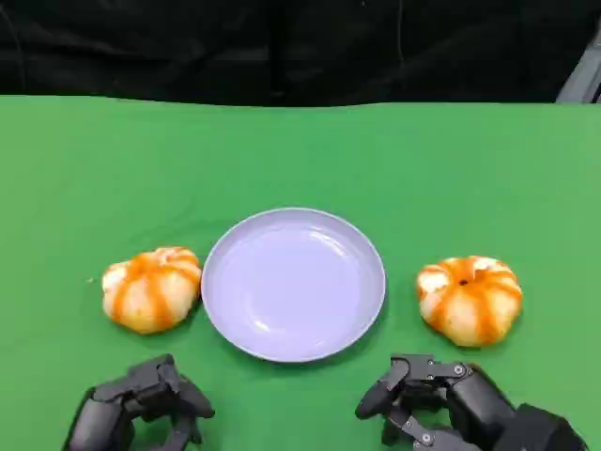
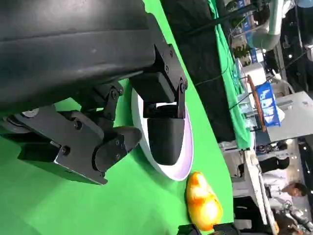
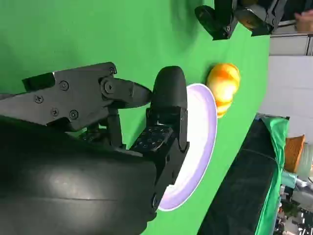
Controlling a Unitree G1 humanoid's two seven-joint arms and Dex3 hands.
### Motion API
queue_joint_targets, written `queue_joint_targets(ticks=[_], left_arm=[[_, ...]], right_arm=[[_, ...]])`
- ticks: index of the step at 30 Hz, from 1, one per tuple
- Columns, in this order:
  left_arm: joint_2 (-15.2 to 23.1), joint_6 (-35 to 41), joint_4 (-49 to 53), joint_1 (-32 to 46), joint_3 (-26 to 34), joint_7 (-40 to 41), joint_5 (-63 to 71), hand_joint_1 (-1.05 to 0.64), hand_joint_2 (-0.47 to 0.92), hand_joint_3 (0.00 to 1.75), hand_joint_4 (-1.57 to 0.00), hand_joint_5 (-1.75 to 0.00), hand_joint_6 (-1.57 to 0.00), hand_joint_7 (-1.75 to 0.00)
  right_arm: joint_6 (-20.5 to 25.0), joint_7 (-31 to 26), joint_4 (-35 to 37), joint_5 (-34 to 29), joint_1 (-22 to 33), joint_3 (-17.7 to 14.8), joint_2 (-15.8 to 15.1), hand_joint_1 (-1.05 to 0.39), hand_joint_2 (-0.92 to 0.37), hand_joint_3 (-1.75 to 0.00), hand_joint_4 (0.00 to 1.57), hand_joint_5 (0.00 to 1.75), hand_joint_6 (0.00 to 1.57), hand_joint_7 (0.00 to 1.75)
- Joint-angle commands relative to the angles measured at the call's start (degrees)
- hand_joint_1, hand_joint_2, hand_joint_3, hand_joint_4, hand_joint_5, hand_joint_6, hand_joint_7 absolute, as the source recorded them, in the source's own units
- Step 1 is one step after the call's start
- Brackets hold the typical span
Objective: Grasp the bread from the table and place it into the plate.
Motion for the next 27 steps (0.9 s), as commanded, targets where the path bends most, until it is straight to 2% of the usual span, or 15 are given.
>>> queue_joint_targets(ticks=[1, 27], left_arm=[[1.1, -0.05, 0.04, 0.05, 0.29, -0.3, -0.29, 0.01, 0.63, 0.96, -0.79, -1.57, -0.84, -1.24], [1.11, -0.07, 0.06, -0.11, 0.34, 0.14, 0.17, 0.01, 0.62, 0.98, -0.8, -1.57, -0.84, -1.25]], right_arm=[[-1.03, -0.43, 0.36, -0.27, -0.46, -0.27, -0.63, -0.1, -0.92, -0.47, 0.71, 1.44, 0.83, 0.94], [-0.68, -0.33, 0.13, 0.11, -0.49, -0.22, -0.56, -0.09, -0.92, -0.47, 0.71, 1.44, 0.83, 0.96]])
